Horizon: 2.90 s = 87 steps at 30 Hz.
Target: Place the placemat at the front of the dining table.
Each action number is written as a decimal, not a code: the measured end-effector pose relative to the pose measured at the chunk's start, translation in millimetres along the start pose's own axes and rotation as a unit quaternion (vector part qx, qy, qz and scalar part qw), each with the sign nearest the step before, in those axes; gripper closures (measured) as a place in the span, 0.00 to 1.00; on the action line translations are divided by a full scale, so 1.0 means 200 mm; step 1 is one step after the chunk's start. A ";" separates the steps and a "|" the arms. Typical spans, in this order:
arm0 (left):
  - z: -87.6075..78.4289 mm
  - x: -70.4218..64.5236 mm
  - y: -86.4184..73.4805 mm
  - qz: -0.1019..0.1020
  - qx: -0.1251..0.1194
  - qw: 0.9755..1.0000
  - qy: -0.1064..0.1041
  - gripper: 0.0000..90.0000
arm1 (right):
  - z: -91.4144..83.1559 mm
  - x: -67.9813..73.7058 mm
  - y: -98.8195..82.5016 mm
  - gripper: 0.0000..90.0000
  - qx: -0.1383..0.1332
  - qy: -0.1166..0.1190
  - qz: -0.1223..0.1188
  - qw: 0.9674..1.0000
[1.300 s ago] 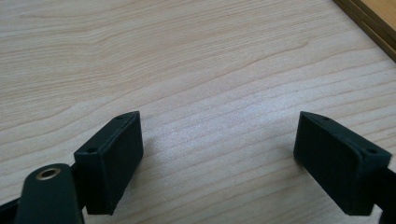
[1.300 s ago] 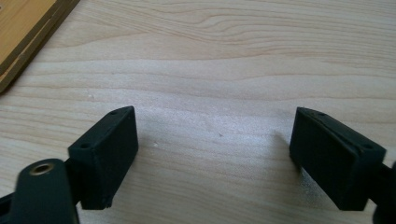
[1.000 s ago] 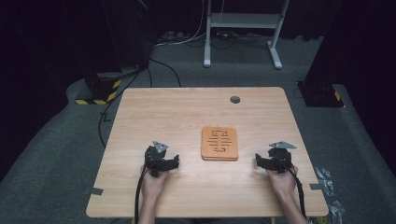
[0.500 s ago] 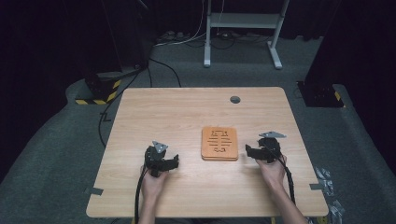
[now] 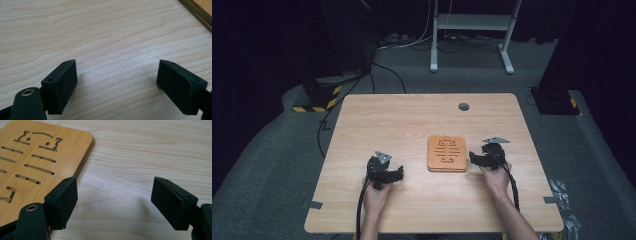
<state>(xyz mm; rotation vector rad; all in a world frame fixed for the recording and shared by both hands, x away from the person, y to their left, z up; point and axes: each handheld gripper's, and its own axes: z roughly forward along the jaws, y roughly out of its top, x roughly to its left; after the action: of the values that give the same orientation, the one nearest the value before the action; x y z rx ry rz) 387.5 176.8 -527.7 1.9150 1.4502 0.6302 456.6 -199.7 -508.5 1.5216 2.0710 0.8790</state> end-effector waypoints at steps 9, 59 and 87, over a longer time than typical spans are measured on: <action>0.00 0.00 0.00 0.000 0.000 1.000 0.000 0.19 | 0.02 0.02 0.04 0.24 0.004 0.000 -0.001 1.000; 0.00 0.00 0.00 0.001 0.002 1.000 0.000 0.19 | 0.09 0.09 0.06 0.28 0.004 -0.002 -0.003 1.000; 0.00 0.00 0.00 0.002 0.002 1.000 -0.002 0.18 | 0.11 0.20 0.06 0.28 0.004 0.023 -0.017 1.000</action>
<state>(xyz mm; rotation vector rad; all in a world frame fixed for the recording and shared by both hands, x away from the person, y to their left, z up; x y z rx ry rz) 387.3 176.6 -527.7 1.9227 1.4462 0.6259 466.5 -155.0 -514.3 1.4789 2.1290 0.9006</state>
